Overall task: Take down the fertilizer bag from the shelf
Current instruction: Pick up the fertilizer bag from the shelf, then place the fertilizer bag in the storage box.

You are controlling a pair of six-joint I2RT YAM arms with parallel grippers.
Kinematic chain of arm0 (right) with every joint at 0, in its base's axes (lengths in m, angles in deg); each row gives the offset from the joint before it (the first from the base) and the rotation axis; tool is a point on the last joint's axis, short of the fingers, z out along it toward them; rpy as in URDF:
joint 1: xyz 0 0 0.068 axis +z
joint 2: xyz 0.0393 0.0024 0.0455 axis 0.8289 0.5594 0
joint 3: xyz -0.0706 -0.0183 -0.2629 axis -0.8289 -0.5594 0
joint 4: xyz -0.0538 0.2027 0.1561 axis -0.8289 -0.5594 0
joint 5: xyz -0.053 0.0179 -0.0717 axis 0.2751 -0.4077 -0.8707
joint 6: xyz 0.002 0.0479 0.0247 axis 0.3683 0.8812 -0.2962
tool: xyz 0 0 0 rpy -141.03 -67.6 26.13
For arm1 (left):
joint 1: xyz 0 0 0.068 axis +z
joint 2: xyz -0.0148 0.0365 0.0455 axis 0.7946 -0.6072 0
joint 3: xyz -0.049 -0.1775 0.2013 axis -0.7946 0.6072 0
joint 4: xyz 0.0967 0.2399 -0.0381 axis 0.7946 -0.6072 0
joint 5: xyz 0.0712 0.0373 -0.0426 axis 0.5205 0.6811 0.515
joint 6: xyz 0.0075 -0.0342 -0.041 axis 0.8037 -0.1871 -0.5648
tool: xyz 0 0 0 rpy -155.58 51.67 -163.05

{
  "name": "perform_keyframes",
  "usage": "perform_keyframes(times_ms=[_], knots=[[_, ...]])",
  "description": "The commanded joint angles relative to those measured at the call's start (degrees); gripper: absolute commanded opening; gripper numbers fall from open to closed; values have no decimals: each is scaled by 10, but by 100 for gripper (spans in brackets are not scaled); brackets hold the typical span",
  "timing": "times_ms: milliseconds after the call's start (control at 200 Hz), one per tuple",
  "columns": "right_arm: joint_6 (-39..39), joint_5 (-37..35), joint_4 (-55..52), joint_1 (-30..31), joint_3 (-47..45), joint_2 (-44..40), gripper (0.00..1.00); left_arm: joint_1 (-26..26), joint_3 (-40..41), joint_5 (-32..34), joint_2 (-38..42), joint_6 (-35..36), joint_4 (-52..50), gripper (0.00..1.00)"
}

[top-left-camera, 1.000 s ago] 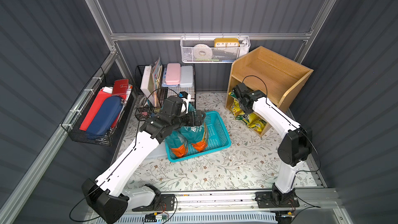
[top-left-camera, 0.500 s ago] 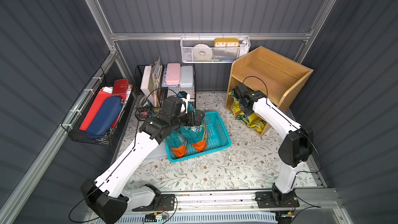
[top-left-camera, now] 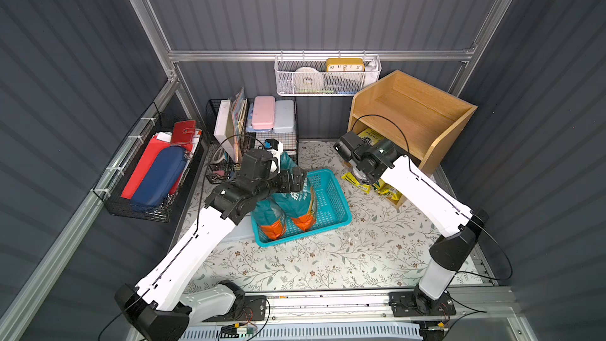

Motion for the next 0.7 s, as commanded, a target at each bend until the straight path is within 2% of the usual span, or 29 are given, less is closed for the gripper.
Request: perform_keyframes(times_ms=[0, 125, 260, 470, 695], knots=[[26, 107, 34, 2, 17, -26, 0, -2, 15, 17, 19, 6, -10, 100], [34, 243, 141, 1, -30, -51, 0, -2, 27, 41, 39, -5, -7, 100], [59, 331, 213, 1, -65, -50, 0, -2, 44, 78, 66, -17, -3, 99], [90, 375, 244, 1, -76, -16, 0, -1, 54, 91, 79, -25, -11, 99], [134, 374, 255, 0, -100, 19, 0, -2, 56, 88, 79, -32, -12, 99]])
